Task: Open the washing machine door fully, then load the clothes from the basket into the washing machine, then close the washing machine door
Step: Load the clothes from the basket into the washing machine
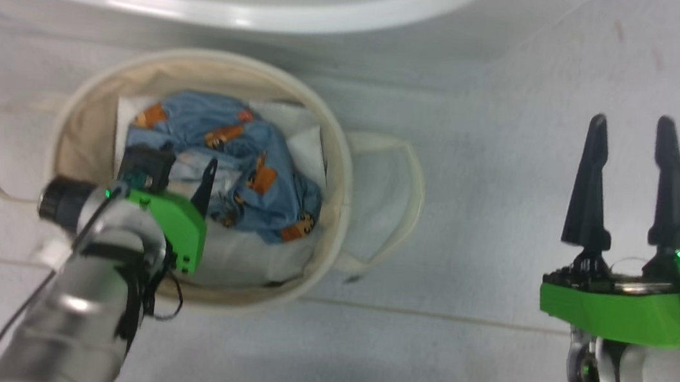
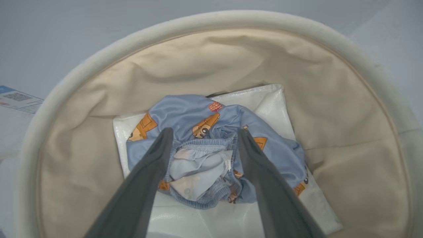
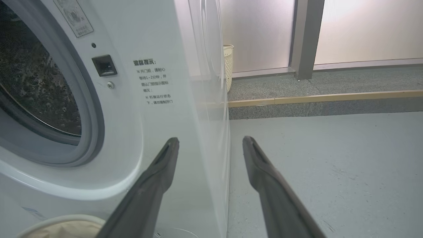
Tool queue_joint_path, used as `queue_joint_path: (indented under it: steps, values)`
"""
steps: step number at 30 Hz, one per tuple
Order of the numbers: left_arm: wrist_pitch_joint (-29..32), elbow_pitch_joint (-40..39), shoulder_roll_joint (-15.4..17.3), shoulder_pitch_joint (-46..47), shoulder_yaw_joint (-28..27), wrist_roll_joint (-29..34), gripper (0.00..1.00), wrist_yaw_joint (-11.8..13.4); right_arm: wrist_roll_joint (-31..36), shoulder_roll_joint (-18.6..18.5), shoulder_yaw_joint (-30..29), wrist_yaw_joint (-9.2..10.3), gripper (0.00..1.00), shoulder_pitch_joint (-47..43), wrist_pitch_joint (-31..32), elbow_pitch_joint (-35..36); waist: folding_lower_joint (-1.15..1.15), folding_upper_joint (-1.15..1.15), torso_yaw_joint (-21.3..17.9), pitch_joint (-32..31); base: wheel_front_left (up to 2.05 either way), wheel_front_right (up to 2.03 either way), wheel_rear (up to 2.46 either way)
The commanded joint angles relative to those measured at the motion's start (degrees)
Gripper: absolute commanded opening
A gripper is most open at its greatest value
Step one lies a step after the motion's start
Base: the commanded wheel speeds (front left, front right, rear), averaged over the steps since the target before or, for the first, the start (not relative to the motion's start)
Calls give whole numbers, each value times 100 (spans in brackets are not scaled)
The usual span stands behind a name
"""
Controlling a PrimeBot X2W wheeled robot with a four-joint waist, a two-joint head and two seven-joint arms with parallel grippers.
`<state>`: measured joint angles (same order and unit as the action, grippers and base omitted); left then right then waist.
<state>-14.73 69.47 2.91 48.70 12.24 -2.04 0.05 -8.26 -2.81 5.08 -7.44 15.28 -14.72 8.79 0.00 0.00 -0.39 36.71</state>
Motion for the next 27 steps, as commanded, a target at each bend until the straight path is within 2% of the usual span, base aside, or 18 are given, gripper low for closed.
queue_joint_path:
  steps: [1,7,15,27]
  values:
    - [-25,93,174,185,-84,45,100,64,71,-7,124,-5,100,41,-28,292,0,0,-83,788,0,0,0]
    - [19,350,182,703,-73,8,100,241,196,-7,80,-5,100,160,-28,459,0,0,-69,1332,0,0,0]
    - [289,430,247,936,176,179,100,354,279,-7,38,-5,100,156,-28,546,0,0,-124,1641,0,0,0]
    - [646,447,381,1190,434,366,100,995,395,-46,-29,-5,100,37,-28,647,0,0,-141,1958,0,0,0]
